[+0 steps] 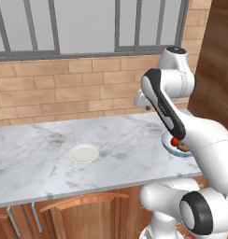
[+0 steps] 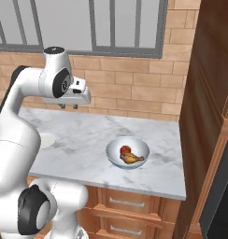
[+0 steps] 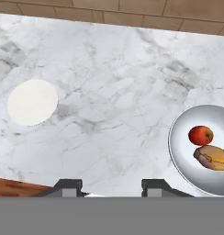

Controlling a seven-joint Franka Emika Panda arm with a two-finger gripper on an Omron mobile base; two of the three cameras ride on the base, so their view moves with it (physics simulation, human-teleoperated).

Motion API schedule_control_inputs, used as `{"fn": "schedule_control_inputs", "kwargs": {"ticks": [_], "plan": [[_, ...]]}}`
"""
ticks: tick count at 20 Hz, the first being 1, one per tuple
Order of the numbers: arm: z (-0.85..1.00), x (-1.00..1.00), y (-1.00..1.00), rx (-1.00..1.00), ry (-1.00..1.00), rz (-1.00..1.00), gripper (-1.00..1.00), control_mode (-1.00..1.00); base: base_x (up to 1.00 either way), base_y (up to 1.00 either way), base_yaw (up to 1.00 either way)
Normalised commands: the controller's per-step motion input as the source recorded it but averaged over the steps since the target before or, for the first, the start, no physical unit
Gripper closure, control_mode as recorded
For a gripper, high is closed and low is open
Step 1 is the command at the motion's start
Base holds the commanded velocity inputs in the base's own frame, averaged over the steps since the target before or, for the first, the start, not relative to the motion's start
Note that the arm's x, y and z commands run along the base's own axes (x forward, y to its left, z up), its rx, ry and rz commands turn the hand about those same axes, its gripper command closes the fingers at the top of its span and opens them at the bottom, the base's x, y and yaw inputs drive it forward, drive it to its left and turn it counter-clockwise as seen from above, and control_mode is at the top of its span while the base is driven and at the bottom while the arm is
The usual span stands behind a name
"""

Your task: Remove the apple from the bowl and place it on the small plate. Then place the bowl with only the chicken drumstick in the microwave, close the door, and press the start button to microwave the chicken drumstick.

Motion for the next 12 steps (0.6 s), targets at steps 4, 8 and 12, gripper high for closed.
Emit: {"fn": "schedule_control_inputs", "kwargs": {"ticks": [4, 8, 12], "plan": [[-0.02, -0.06, 0.0, 0.0, 0.0, 0.0, -1.0, -1.0, 0.0, 0.0, 0.0], [-0.61, 0.06, 0.1, -0.05, 0.04, 0.0, -1.0, -1.0, 0.0, 0.0, 0.0], [-1.0, 0.49, -0.23, -0.03, 0.17, 0.1, -1.0, -1.0, 0.0, 0.0, 0.0]]}}
